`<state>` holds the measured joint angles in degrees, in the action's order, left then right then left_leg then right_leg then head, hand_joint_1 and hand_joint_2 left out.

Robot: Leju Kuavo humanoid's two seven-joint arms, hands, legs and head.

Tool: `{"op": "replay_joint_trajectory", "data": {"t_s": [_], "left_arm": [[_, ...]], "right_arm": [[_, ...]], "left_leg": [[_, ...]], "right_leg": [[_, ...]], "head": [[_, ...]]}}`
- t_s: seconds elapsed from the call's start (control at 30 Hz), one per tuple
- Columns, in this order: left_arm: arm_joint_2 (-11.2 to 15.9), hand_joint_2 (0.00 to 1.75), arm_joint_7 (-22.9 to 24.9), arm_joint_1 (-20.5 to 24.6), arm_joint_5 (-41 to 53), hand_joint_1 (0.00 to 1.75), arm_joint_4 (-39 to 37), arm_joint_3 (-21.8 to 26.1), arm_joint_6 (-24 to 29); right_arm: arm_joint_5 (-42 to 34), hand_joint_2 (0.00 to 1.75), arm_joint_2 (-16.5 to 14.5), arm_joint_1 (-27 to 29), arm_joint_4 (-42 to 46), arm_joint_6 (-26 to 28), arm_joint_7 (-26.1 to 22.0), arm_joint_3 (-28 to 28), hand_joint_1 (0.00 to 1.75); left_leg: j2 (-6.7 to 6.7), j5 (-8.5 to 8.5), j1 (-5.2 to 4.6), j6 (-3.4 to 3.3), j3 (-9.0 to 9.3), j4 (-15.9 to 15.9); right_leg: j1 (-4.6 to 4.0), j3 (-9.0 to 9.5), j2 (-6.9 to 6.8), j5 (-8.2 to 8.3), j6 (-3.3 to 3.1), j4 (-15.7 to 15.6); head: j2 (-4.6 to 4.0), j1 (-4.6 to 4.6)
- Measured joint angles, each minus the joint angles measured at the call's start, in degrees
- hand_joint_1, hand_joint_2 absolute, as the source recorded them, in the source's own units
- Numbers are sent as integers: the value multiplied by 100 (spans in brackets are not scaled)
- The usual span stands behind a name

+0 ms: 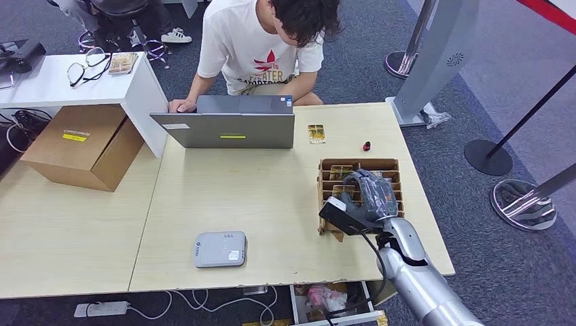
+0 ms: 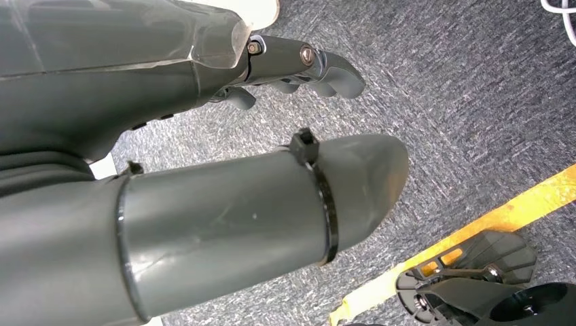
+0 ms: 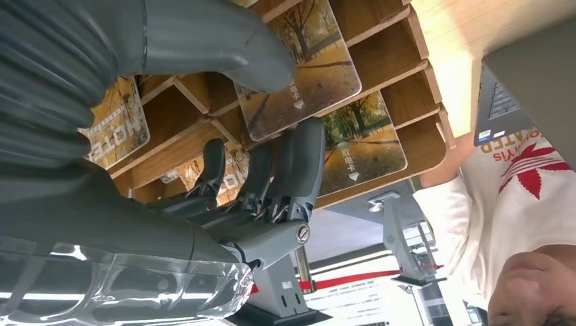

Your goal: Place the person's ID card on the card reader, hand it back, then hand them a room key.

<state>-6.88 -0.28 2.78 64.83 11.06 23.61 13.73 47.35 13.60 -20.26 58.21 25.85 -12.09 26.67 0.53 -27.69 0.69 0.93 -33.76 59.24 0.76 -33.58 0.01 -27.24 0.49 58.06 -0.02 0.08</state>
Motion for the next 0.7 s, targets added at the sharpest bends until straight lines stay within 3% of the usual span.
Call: {"op": "replay_joint_trajectory", "data": {"t_s": [0.2,0.43,0.7], "left_arm": [[0,0,0,0,6,0,0,0,0],[-1,0,0,4,7,0,0,0,-2],[5,0,0,6,14,0,0,0,-10]], "right_arm": [[7,175,0,-25,-21,-8,0,0,118],[39,175,0,-97,-94,-20,2,3,141],[38,175,0,-162,-171,-25,2,4,144]], "left_leg": [[0,0,0,0,0,0],[-1,0,0,0,1,0],[-1,1,-1,0,2,0]], "right_leg": [[0,0,0,0,0,0],[0,1,1,0,0,0],[0,1,0,1,0,0]], "head": [[0,1],[0,-1],[0,-1]]}}
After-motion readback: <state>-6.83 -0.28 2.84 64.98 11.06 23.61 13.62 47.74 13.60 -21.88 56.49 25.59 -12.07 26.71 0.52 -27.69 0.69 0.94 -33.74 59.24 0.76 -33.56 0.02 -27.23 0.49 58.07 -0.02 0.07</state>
